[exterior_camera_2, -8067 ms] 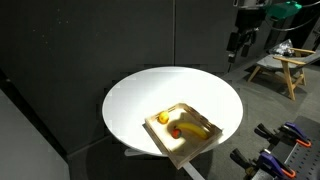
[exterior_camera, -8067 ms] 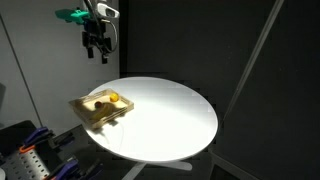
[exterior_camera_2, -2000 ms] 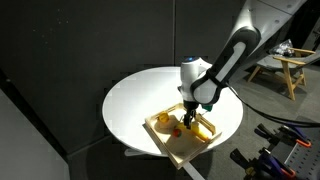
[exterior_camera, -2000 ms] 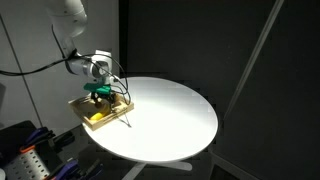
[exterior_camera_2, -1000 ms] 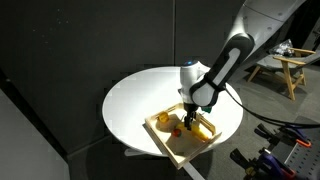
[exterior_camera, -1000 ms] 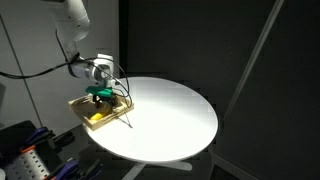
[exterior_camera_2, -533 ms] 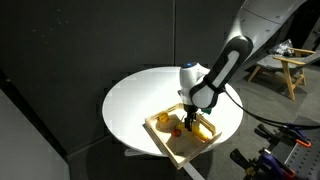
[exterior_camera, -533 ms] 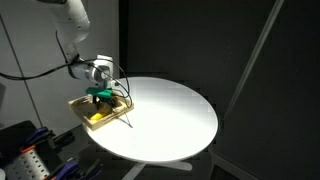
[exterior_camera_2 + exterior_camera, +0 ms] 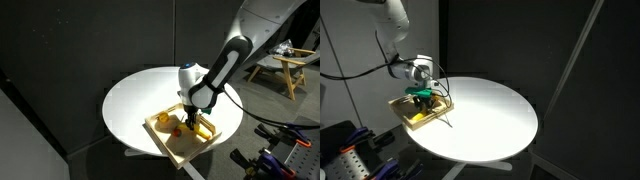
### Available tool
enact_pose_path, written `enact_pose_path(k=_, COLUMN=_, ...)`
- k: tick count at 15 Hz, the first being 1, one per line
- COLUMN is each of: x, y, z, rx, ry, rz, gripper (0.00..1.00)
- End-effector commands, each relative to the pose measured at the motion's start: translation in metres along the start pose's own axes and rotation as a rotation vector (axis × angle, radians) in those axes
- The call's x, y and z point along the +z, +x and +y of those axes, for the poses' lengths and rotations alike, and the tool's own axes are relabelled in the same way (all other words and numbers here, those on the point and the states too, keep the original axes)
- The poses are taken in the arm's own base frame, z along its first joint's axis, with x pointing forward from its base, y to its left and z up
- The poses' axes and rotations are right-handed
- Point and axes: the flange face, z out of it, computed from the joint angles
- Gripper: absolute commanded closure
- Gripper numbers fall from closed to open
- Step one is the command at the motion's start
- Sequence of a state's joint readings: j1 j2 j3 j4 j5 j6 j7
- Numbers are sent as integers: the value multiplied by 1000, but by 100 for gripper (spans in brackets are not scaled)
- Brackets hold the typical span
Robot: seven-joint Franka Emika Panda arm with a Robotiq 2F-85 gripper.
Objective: Remove the banana from the crate and put it on the table
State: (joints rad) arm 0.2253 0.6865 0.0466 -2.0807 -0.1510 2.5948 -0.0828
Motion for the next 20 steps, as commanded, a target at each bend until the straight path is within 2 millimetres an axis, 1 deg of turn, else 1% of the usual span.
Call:
enact_pose_path(k=1, x=-15, y=0, z=-3, rx=-7, ry=-28, rz=-33, gripper=84)
enact_pose_path(k=5, x=-27, y=-2, z=-8, rx=-8, ry=-42, rz=-49, gripper=84)
enact_pose_path(k=12, x=-59, y=-4, z=-13, rx=-7, ry=-69, rz=-64, gripper=84)
enact_pose_path(k=20, x=-107, y=-19, z=-5, rx=86, ry=-77, rz=-44, gripper=84)
